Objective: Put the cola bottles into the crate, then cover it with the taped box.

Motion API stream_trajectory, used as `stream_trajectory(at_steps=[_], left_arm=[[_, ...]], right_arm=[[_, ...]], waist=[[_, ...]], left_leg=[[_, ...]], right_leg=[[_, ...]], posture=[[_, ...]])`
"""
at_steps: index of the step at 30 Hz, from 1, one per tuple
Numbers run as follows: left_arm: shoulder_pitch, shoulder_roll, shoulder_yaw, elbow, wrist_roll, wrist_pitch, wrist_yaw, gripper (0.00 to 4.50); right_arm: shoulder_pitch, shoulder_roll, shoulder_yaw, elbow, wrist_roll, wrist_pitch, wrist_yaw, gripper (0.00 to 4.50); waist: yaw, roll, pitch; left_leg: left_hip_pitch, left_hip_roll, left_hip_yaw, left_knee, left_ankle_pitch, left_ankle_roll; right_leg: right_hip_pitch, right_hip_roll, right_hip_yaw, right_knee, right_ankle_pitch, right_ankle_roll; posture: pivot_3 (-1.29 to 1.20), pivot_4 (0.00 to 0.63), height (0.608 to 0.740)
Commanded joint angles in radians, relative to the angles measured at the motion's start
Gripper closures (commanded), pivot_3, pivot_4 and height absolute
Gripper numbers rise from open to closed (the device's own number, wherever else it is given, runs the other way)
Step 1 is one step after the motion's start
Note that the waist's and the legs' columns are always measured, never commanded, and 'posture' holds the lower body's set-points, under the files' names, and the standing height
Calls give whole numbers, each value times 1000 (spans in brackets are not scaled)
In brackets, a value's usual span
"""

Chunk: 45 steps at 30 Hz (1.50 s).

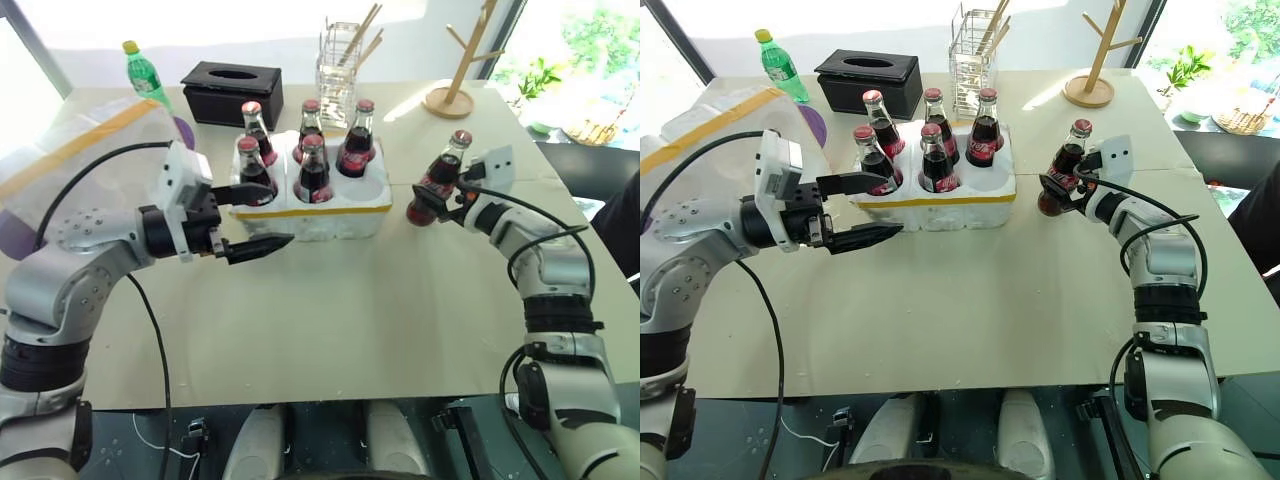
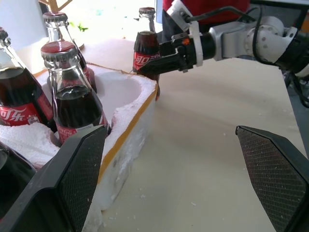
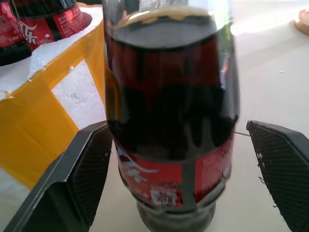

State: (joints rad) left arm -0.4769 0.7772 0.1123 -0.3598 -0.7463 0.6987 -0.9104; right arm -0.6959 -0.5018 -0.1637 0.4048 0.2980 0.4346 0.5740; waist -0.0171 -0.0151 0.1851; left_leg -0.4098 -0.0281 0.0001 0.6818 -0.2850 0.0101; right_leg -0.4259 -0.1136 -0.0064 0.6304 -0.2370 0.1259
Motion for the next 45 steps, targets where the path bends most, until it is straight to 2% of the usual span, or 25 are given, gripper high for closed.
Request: stream_trajectory(at_steps=[1, 3, 9, 14, 22, 31, 35, 37, 39, 45], left_arm=[[4, 14, 35, -34, -10, -1, 6, 0], [6, 16, 39, -36, -12, 1, 10, 0], [23, 19, 55, -49, -17, 8, 22, 0], [30, 15, 67, -53, -25, 13, 36, 0], [17, 12, 55, -38, -13, 1, 34, 0], [24, 14, 63, -46, -12, 0, 38, 0], [27, 18, 68, -49, -14, 3, 42, 0], [29, 22, 71, -51, -15, 5, 41, 0], [33, 25, 75, -53, -17, 7, 42, 0], [59, 46, 103, -66, -25, 18, 44, 0]], right_arm=[[-41, 8, -4, 30, -4, -55, 17, 935], [-44, 8, -9, 9, 7, -55, 26, 1721], [-74, -36, -58, -125, 73, -21, 73, 1695], [-198, -55, -64, -218, 156, 58, 107, 1695], [-218, 10, 67, -314, 160, 128, 159, 1695], [-162, 66, 174, -239, 88, 109, 165, 1695], [-174, 84, 221, -128, 27, 102, 160, 1695], [-185, 90, 221, -91, 16, 102, 161, 662], [-191, 93, 214, -76, 13, 102, 162, 45], [-169, 36, 171, -152, 39, 131, 187, 45]], waist=[[2, 0, 0], [3, 0, 0], [1, 5, 3], [-3, 7, 5], [3, 6, 4], [3, 6, 4], [-1, 6, 4], [0, 6, 4], [-1, 6, 4], [1, 6, 4]], left_leg=[[0, 0, 0, 0, 0, 0], [0, 0, 0, 0, 0, 0], [0, 0, 0, 0, 0, 0], [-1, 0, 0, 0, 0, 0], [-1, 1, 0, 0, 0, 0], [-2, 0, 0, 0, 1, -2], [-1, 0, 0, 0, 1, -2], [-1, 0, 0, 0, 1, -2], [-1, 0, 0, 0, 1, -2], [-1, 0, 0, 0, 0, -1]], right_leg=[[0, 0, 0, 0, 0, 0], [0, 0, 0, 0, 0, 0], [-1, 0, 0, 0, 0, 0], [-2, 0, 0, 0, 0, 0], [-1, 1, 0, 0, 0, 0], [-2, 0, 0, 0, 0, 0], [-2, 0, 0, 0, 0, 0], [-2, 0, 0, 0, 0, 0], [-1, 0, 0, 0, 0, 0], [-1, 0, 0, 0, 0, 0]], posture=[[0, 150, 740], [0, 150, 740], [0, 150, 740], [0, 150, 740], [0, 150, 740], [0, 150, 740], [0, 150, 740], [0, 150, 740], [0, 150, 740], [0, 150, 740]])
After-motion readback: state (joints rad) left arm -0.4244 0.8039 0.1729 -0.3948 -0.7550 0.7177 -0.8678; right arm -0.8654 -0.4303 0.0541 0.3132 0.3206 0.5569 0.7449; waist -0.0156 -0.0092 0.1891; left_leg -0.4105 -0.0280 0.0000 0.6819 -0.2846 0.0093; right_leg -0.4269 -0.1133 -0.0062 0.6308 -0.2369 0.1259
